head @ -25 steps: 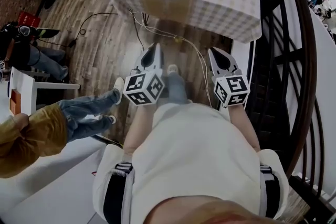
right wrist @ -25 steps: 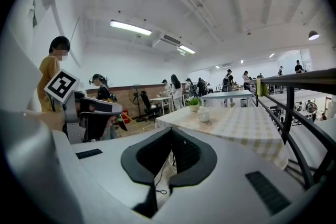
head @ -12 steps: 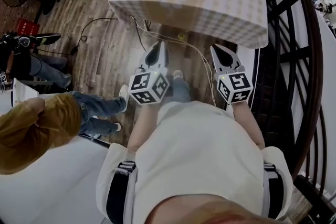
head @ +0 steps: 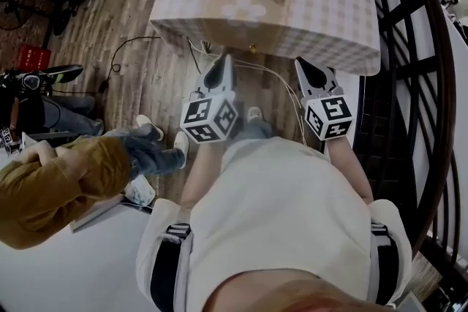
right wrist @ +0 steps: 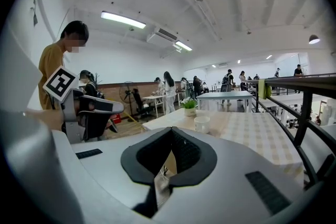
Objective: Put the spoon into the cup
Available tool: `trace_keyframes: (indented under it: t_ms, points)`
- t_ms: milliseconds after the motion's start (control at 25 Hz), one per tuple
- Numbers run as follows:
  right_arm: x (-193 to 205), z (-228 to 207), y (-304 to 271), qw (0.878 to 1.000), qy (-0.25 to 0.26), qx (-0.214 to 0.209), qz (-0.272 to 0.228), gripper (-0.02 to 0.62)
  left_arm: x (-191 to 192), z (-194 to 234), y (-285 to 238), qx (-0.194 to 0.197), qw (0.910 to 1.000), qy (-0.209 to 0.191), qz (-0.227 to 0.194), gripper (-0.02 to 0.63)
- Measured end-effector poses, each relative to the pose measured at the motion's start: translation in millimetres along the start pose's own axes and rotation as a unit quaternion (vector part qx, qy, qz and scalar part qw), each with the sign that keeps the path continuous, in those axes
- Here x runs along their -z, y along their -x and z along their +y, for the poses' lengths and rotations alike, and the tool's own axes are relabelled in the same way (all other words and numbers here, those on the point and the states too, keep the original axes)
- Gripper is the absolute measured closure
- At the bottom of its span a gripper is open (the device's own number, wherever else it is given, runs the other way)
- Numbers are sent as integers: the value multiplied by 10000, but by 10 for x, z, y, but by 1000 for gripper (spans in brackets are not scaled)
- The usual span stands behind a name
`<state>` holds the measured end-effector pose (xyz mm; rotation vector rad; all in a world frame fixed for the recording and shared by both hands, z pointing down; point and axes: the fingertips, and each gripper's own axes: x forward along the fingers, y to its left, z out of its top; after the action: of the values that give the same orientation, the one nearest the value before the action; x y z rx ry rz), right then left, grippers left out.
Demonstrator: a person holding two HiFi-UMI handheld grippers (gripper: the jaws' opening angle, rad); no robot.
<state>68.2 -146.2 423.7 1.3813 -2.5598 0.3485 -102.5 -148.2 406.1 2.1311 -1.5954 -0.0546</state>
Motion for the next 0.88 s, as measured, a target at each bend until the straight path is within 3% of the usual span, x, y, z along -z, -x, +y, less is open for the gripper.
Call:
trace_keyframes:
  t_ms: [400, 880]
  points:
    - [-225, -274, -626, 9998, 5, 156, -97, 595, -209, 268, -673, 189, 9998, -25, 81, 601]
    - [-370, -341, -959, 9987, -23, 507, -72, 595, -464, 497, -1045, 505, 9986, 26, 147, 601]
